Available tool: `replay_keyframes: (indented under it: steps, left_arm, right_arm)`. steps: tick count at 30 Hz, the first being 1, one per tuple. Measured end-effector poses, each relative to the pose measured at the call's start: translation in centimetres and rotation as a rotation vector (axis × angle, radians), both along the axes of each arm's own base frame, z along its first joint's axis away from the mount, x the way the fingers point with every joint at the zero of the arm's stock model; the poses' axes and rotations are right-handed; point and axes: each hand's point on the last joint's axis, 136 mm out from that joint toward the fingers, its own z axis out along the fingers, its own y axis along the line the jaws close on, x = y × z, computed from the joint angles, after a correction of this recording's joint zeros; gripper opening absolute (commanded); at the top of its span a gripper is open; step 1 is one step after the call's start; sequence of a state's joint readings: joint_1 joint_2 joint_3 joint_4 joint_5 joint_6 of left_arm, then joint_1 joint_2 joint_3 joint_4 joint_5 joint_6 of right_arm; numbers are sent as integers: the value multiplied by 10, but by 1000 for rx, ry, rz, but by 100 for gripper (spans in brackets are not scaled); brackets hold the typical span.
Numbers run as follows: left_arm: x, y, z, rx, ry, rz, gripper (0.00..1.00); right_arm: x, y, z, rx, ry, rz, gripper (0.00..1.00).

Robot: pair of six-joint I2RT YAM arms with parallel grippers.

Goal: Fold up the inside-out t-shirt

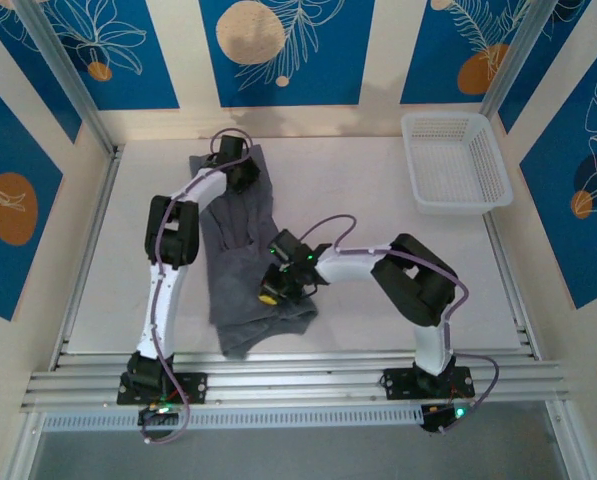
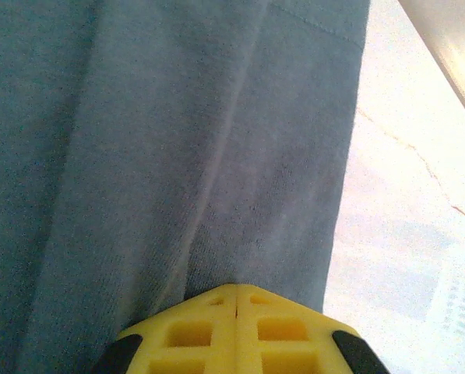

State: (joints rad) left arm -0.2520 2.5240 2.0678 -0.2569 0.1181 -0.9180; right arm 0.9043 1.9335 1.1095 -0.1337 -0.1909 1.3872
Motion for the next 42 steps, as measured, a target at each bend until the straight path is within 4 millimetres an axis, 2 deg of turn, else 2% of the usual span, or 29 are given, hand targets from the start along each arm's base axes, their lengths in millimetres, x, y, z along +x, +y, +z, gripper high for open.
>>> replay_keyframes:
  steps: [2,5,7,9,11,13,14,15,16,18,20,23,25,27,30,33,38,40,42]
  left_arm:
    - [0,1,2,6,-2,-2,1]
    - [-6,4,12,36,4,-22,20]
    - [-15,7,36,58,-10,-39,35]
    - [-31,11,75,73,-46,-61,52]
    - [-60,19,130,78,-114,-78,65]
    - [-100,29,192,71,-209,-87,70]
    - [-121,34,219,67,-262,-91,73]
    - [-147,41,245,62,-319,-93,76]
    - [-172,47,263,57,-360,-95,77]
    - [-221,59,277,57,-408,-101,81]
    - [-260,69,267,67,-404,-108,83]
    - [-310,83,221,105,-311,-121,83]
    - [-338,90,179,127,-203,-133,84]
    - [-367,98,137,147,-83,-143,84]
    - [-399,104,97,152,36,-152,84]
    - [-419,106,74,135,111,-146,84]
    - [-440,111,52,128,204,-126,85]
    - [-447,112,45,124,238,-115,85]
    - [-453,112,37,108,271,-105,83]
  right_arm:
    - [-7,17,7,36,-1,23,4]
    - [-12,36,26,91,-21,69,8]
    - [-13,38,44,102,-81,97,15]
    - [-13,29,66,88,-167,112,23]
    - [-13,11,96,82,-294,129,27]
    - [-13,-13,126,85,-426,157,27]
    - [-12,-24,135,87,-472,168,27]
    - [-8,-37,138,78,-510,172,28]
    - [-3,-52,137,64,-537,172,33]
    - [6,-80,120,23,-538,164,39]
    - [9,-109,90,-21,-495,157,37]
    - [-2,-141,45,-67,-389,171,35]
    - [-11,-145,28,-69,-331,202,34]
    - [-14,-139,19,-43,-299,232,35]
    - [-16,-129,13,2,-275,253,39]
    - [-17,-120,13,33,-277,270,44]
    - [-19,-104,10,66,-272,303,44]
    - [-20,-100,6,70,-263,310,38]
    - [-23,-98,5,74,-255,317,24]
